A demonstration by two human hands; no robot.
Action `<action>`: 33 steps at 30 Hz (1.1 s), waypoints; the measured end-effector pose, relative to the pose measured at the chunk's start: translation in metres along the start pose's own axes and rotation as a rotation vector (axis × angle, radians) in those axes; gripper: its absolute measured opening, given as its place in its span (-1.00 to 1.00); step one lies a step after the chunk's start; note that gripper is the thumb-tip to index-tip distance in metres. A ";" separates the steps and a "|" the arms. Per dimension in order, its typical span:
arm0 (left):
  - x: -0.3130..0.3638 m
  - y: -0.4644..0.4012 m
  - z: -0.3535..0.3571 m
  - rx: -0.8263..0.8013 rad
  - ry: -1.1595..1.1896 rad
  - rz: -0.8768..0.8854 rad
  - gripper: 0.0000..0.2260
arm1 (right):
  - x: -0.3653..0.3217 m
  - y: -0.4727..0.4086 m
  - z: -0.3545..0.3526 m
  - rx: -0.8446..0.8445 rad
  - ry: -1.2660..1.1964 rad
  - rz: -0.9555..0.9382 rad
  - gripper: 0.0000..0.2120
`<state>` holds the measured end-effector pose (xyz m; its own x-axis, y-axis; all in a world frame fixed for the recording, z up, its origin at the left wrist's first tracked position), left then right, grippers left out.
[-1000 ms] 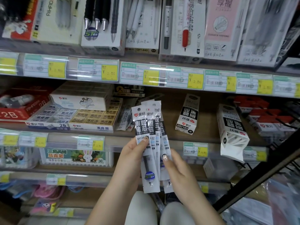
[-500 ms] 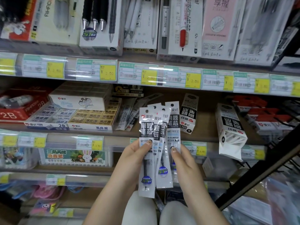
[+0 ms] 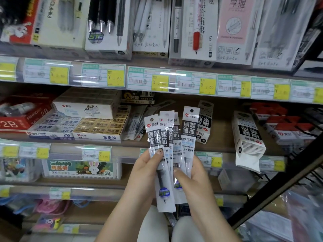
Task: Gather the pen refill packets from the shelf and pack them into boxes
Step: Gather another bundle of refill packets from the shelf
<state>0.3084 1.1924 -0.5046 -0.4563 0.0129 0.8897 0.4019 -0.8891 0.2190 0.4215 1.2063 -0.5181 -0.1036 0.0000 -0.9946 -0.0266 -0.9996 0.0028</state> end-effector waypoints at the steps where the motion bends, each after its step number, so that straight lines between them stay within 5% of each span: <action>1: 0.000 0.000 0.000 0.001 -0.001 0.003 -0.80 | 0.000 0.000 0.000 -0.016 0.005 0.010 -0.57; 18: -0.005 0.007 0.008 0.091 -0.084 0.101 -0.79 | -0.002 0.007 0.003 -0.105 -0.096 0.094 -0.69; 33: -0.007 0.008 0.007 0.189 -0.031 0.010 -0.69 | -0.001 0.008 0.000 -0.064 -0.051 0.021 -0.65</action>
<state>0.3205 1.1888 -0.5066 -0.4281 0.0210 0.9035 0.5498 -0.7874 0.2788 0.4211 1.1984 -0.5169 -0.1538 -0.0216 -0.9879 0.0395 -0.9991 0.0157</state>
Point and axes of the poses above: each hand's wrist, its own y-axis away from the middle knuckle, its own z-axis out of the palm, x = y × z, the point moved 1 cm from there along -y, towards the middle knuckle, and after that the axes turned 12 degrees about x, right-handed, at the moved point
